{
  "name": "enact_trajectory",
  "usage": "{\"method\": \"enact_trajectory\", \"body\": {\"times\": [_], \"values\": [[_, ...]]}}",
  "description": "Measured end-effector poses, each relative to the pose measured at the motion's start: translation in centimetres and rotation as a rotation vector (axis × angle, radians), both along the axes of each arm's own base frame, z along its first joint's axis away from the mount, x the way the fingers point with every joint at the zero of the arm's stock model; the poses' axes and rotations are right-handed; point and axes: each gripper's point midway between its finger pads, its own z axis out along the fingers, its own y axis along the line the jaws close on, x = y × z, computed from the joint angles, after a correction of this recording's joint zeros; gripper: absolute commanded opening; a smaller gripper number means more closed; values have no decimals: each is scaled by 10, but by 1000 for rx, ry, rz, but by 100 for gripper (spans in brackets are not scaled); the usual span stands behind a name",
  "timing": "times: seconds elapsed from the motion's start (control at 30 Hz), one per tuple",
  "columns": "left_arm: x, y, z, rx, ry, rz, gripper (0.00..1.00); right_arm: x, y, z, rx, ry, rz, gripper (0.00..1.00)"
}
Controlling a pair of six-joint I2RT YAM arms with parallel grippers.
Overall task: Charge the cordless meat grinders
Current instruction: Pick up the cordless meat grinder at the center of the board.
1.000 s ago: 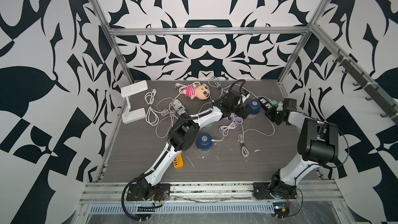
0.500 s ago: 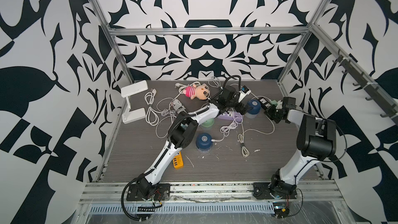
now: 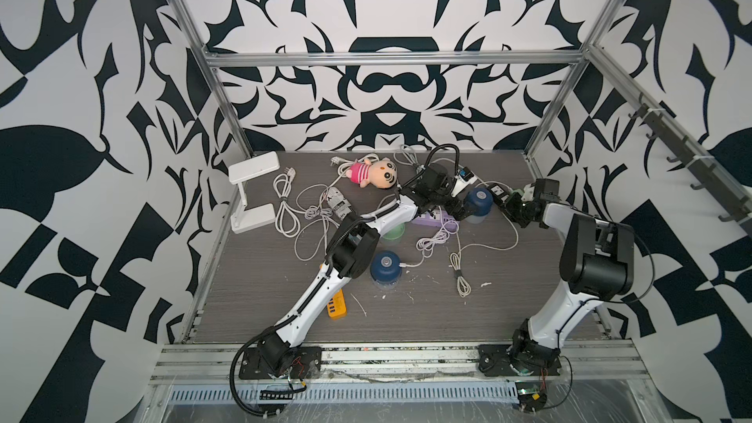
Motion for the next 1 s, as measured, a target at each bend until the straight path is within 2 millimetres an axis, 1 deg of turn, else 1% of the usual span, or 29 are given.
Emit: {"method": "enact_trajectory", "body": {"times": [0.1,0.27,0.4,0.53,0.67,0.9,1.0], "values": [[-1,-4,2,-5,-25,-10,99,4,7,-4,3,6,19,0],[-5,-10,-9,14,-47,-14,99,7,22,-9,9,20,54,0],[-4,-14,-18,27,-62,2,99,9,31,-7,5,19,76,0],[-1,-18,-19,29,-82,16,99,11,38,-5,3,17,92,0],[1,-21,-21,35,-108,28,99,12,42,-4,0,12,105,0],[0,-21,-23,55,-130,28,99,12,43,-4,0,13,107,0],[1,-22,-23,57,-136,33,94,12,44,-4,0,13,108,0]]}}
